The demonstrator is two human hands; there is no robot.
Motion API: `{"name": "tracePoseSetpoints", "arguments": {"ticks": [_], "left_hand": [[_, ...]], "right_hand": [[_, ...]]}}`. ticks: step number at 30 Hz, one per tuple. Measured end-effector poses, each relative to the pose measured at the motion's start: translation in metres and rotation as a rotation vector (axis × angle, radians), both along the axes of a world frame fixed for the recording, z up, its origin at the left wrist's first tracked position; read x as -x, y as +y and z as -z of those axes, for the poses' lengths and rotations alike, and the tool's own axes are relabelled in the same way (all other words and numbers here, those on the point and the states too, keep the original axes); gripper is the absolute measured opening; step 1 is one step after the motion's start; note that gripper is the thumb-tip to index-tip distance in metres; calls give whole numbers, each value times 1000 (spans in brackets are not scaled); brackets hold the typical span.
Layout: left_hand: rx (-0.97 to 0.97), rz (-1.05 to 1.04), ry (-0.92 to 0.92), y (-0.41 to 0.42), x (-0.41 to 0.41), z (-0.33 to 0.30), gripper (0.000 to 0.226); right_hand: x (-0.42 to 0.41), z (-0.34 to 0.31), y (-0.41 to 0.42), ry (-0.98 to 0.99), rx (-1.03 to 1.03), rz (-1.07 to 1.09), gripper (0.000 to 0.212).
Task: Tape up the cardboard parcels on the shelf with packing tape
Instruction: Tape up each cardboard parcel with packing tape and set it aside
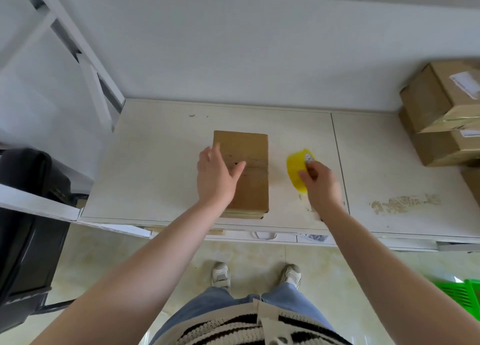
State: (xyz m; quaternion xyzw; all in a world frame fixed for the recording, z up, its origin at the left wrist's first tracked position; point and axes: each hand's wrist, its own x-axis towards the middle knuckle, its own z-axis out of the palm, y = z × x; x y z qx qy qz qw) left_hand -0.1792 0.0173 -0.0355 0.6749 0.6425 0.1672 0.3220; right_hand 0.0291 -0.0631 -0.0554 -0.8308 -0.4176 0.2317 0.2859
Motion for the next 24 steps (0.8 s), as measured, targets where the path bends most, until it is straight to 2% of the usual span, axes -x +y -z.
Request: {"name": "tracePoseSetpoints", "arguments": {"ticks": [3,7,10,16,19,24], "left_hand": [[-171,166,-98,-5,-11,-21,76],[-123,254,-328,-4,-17,-43,72],[-98,291,-443,-2,-6,-47,53],[-258,171,-457,-16,17,-52,20],[-219,82,-466,-18,22,-54,11],[-37,-40,-448,-5,31,-56,11]], "right_hand": [[-2,-36,0,137,-164,-112,12],[13,-67,-2,200,-218,-348,15],[26,-73,-4,216,-225,-433,20],[44,-68,-4,168,-213,-480,20],[53,-69,-2,108,-205,-480,10],[64,-73,3,75,-152,-575,8]]}}
